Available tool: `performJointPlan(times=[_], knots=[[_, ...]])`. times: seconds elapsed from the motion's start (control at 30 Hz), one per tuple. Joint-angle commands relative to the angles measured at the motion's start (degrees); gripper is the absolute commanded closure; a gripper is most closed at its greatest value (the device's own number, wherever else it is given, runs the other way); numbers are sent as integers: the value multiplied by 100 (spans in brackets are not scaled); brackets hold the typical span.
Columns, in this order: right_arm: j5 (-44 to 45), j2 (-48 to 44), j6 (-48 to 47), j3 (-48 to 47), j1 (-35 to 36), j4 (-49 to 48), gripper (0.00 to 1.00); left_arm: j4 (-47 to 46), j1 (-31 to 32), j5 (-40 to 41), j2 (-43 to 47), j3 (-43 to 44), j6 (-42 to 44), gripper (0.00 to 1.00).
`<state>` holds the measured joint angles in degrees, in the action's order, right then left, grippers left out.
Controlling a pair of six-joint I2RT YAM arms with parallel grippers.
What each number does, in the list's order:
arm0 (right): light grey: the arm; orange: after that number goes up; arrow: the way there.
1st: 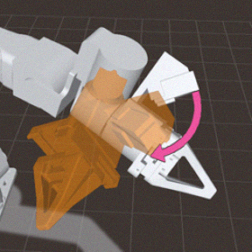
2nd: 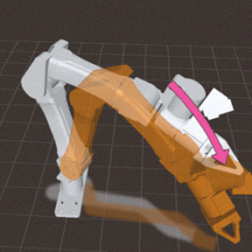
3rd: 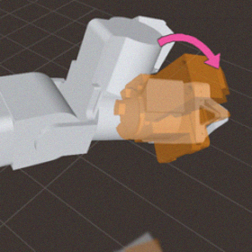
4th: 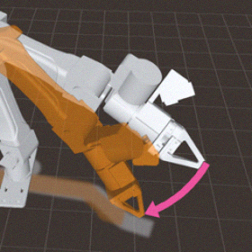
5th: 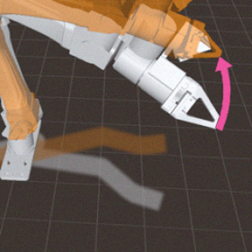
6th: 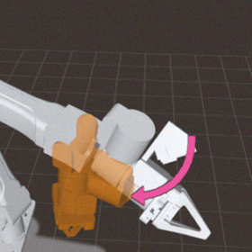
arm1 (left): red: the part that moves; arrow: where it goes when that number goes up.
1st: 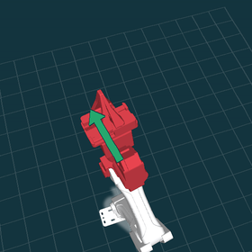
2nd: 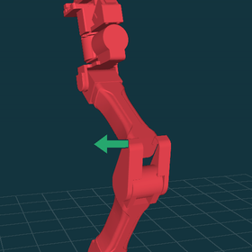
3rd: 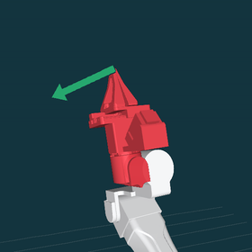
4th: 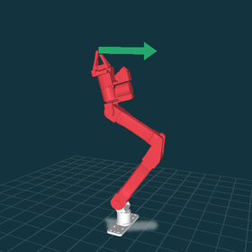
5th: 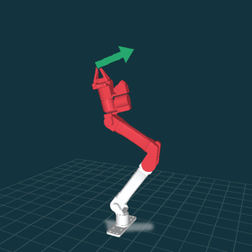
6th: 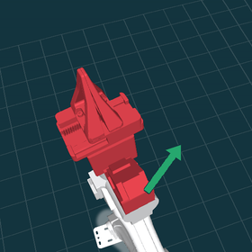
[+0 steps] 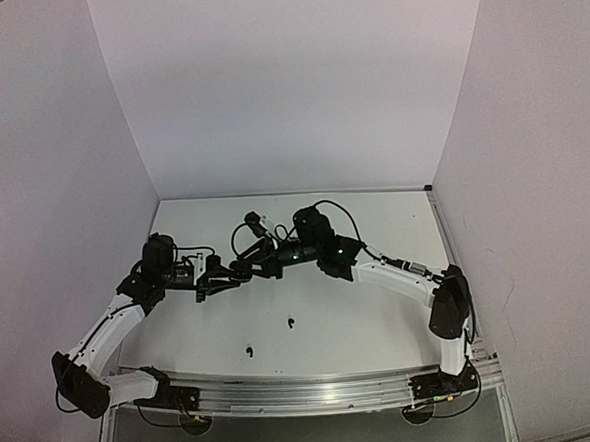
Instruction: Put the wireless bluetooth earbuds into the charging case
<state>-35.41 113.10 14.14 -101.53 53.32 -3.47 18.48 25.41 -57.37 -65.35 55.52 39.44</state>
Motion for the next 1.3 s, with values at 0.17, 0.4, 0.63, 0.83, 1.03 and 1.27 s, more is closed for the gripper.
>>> performJointPlan(times=[0.17, 0.4, 0.63, 0.83, 1.03, 1.27], knots=[[-373, 273, 217, -281, -49, 64, 91, -573, 26, -173, 194, -19, -369, 100], [-395, 274, 241, -328, -63, 61, 89, -695, 26, -312, 203, -57, -524, 100], [-136, 263, 545, -282, -169, 64, 74, -740, 24, -347, 248, -106, -639, 100], [-162, 259, 672, -400, -182, 57, 60, -953, 26, -392, 223, -240, -1385, 100], [-64, 264, 810, -616, -199, 66, 44, -1113, 26, -364, 249, -480, -1856, 100], [358, 212, 1232, -798, -244, 56, 17, -1331, 26, -209, 341, -739, -2206, 100]])
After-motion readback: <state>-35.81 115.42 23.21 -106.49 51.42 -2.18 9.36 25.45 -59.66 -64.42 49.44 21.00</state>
